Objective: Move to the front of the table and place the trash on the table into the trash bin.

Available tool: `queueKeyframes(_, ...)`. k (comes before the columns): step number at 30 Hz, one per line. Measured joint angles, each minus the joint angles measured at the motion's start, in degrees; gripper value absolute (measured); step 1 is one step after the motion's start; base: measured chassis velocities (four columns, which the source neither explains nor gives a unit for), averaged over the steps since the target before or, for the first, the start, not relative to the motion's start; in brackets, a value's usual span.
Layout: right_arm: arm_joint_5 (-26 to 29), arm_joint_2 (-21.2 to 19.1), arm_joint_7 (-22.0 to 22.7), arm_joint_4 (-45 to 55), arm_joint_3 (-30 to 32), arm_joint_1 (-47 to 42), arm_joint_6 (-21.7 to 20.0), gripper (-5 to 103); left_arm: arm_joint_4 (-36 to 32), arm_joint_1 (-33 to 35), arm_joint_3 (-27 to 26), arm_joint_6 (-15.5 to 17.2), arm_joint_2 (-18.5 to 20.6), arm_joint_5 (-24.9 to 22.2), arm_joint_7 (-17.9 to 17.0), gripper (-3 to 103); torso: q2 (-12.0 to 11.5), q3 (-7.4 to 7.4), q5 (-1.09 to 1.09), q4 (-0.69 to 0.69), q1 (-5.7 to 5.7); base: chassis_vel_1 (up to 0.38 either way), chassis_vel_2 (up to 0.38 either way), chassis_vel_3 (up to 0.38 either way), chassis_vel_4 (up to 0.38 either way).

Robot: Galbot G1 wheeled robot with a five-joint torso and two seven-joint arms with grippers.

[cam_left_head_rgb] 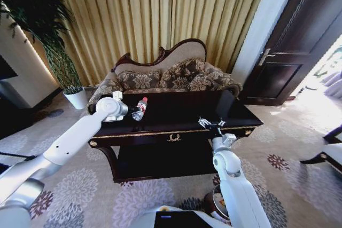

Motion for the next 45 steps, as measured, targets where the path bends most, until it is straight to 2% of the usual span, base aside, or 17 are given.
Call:
queueKeyframes(2,1.06,-0.35,0.36,0.84,0.10,0.05,-1.09,100,-0.85,0.81,-0.98,0.00,0.39,5.26,2.41,35,0.00,0.00,0.00,0.00,0.00,0.000,0.000,0.000,0.000)
queueKeyframes(3,1.06,-0.35,0.36,0.84,0.10,0.05,-1.09,100,-0.85,0.81,-0.98,0.00,0.39,5.26,2.41,35,0.00,0.00,0.00,0.00,0.00,0.000,0.000,0.000,0.000)
queueKeyframes(8,2.20,-0.90,1.01,1.51,0.04,0.25,-2.00,100,-2.47,2.44,-3.23,-0.20,1.02,12.97,6.69,35,0.00,0.00,0.00,0.00,0.00,0.000,0.000,0.000,0.000)
queueKeyframes(10,2.53,-1.09,1.09,1.83,-0.03,0.25,-2.19,100,-2.80,4.20,-4.72,-2.55,1.49,19.88,10.23,35,0.00,0.00,0.00,0.00,0.00,0.000,0.000,0.000,0.000)
queueKeyframes(11,2.53,-1.09,1.09,1.83,-0.03,0.25,-2.19,100,-2.80,4.20,-4.72,-2.55,1.49,19.88,10.23,35,0.00,0.00,0.00,0.00,0.00,0.000,0.000,0.000,0.000)
queueKeyframes(14,2.89,-1.23,1.13,2.22,-0.16,0.30,-2.57,100,-4.10,7.76,-7.70,-6.35,2.58,28.41,15.21,35,0.00,0.00,0.00,0.00,0.00,0.000,0.000,0.000,0.000)
queueKeyframes(15,2.89,-1.23,1.13,2.22,-0.16,0.30,-2.57,100,-4.10,7.76,-7.70,-6.35,2.58,28.41,15.21,35,0.00,0.00,0.00,0.00,0.00,0.000,0.000,0.000,0.000)
queueKeyframes(17,3.04,-1.29,1.15,2.40,-0.31,0.47,-2.82,100,-5.29,10.34,-9.50,-8.82,3.36,31.94,18.69,35,0.00,0.00,-0.01,0.01,0.00,0.000,0.000,0.000,0.000)
queueKeyframes(18,3.04,-1.29,1.15,2.40,-0.31,0.47,-2.82,100,-5.29,10.34,-9.50,-8.82,3.36,31.94,18.69,35,0.00,0.00,-0.01,0.01,0.00,0.000,0.000,0.000,0.000)
queueKeyframes(21,3.08,-1.33,1.17,2.53,-0.52,0.56,-2.93,100,-5.40,12.25,-10.45,-12.01,4.15,34.98,24.86,35,0.01,0.00,0.00,0.02,0.00,0.000,0.000,0.000,0.000)
queueKeyframes(22,3.09,-1.33,1.16,2.60,-0.63,0.53,-2.94,100,-3.45,12.64,-10.39,-16.18,4.47,39.34,31.47,35,0.01,0.00,-0.01,0.00,0.00,0.000,0.000,0.000,0.000)
queueKeyframes(23,3.09,-1.33,1.16,2.60,-0.63,0.53,-2.94,100,-3.45,12.64,-10.39,-16.18,4.47,39.34,31.47,35,0.01,0.00,-0.01,0.00,0.00,0.000,0.000,0.000,0.000)
queueKeyframes(25,3.09,-1.30,1.17,2.77,-0.67,0.40,-2.95,100,-0.59,11.80,-9.11,-20.33,4.55,42.99,37.15,35,0.01,0.00,-0.01,0.01,0.00,0.000,0.000,0.000,0.000)
queueKeyframes(26,3.09,-1.30,1.17,2.77,-0.67,0.40,-2.95,100,-0.59,11.80,-9.11,-20.33,4.55,42.99,37.15,35,0.01,0.00,-0.01,0.01,0.00,0.000,0.000,0.000,0.000)
queueKeyframes(29,3.13,-1.22,1.16,3.24,-0.62,0.17,-2.96,100,2.71,8.87,-6.16,-23.70,3.67,45.89,41.95,35,0.01,0.00,0.00,0.00,0.00,0.000,0.000,0.000,0.000)
queueKeyframes(35,3.36,-1.17,1.15,3.66,-0.12,-0.02,-3.00,100,5.34,4.88,-1.06,-25.28,2.01,50.63,45.57,35,0.01,0.00,0.01,0.00,0.00,0.000,0.000,0.000,0.000)
queueKeyframes(45,3.50,-0.90,1.15,4.09,0.12,-0.04,-3.09,100,8.91,-3.92,7.63,-28.35,-2.38,51.99,47.15,35,0.01,0.00,0.02,-0.01,0.00,0.000,0.000,0.000,0.000)
